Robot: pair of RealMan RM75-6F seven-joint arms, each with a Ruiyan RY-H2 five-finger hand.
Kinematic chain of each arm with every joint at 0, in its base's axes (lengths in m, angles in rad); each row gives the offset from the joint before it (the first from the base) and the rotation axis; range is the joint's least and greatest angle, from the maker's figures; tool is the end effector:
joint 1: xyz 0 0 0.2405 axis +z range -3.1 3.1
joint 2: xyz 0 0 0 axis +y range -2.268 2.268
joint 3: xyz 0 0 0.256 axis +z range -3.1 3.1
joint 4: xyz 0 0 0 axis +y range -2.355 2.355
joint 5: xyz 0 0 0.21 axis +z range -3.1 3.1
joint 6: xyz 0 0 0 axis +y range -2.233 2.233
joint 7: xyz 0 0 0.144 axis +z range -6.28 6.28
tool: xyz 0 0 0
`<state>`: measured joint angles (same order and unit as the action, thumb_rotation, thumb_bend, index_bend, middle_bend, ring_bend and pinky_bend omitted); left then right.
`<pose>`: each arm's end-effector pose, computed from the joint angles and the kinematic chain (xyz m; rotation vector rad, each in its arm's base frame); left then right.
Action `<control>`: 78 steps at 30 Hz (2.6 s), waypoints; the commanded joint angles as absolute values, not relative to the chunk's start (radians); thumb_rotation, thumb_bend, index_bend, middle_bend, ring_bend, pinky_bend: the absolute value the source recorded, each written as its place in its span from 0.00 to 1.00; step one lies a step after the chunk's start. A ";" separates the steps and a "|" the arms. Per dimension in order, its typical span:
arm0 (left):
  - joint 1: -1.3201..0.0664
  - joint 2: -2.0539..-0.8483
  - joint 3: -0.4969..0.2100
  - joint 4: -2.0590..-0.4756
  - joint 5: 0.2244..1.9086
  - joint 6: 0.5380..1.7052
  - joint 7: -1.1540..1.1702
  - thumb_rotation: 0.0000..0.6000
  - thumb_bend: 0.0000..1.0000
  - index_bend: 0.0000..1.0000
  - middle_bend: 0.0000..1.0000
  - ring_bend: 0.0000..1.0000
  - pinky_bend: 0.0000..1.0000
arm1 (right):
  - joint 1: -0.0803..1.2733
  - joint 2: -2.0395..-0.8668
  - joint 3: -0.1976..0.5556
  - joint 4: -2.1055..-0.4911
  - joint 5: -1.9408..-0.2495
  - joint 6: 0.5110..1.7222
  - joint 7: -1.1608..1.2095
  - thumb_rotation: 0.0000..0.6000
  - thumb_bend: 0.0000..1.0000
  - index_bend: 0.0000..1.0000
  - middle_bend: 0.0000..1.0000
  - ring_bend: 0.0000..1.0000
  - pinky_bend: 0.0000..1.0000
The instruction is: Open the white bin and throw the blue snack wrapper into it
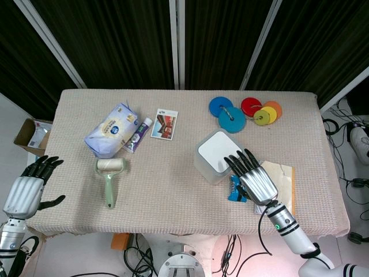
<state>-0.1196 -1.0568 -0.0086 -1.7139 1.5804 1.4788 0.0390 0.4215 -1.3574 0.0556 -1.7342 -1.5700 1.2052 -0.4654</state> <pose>-0.2824 0.1803 0.1589 -1.5032 -0.8810 -0.9452 -0.1780 -0.2427 0.0413 1.9072 -0.6310 0.9803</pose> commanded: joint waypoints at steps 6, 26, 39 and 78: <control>-0.116 -1.056 -0.008 -1.716 1.584 1.486 0.041 1.00 0.02 0.18 0.14 0.09 0.23 | 0.421 -1.357 0.051 -1.735 -1.569 1.207 -0.468 1.00 0.24 0.00 0.14 0.00 0.00; -0.118 -1.058 -0.007 -1.715 1.587 1.481 0.045 1.00 0.02 0.18 0.14 0.09 0.23 | 0.430 -1.360 0.049 -1.742 -1.575 1.206 -0.468 1.00 0.29 0.00 0.14 0.00 0.00; -0.122 -1.060 -0.008 -1.712 1.580 1.472 0.042 1.00 0.03 0.18 0.14 0.09 0.23 | 0.435 -1.372 0.039 -1.740 -1.560 1.185 -0.477 1.00 0.29 0.00 0.25 0.00 0.00; -0.124 -1.061 -0.007 -1.715 1.572 1.464 0.049 1.00 0.03 0.18 0.14 0.09 0.23 | 0.280 -1.399 -0.020 -1.735 -1.481 1.283 -0.630 1.00 0.26 0.02 0.15 0.00 0.00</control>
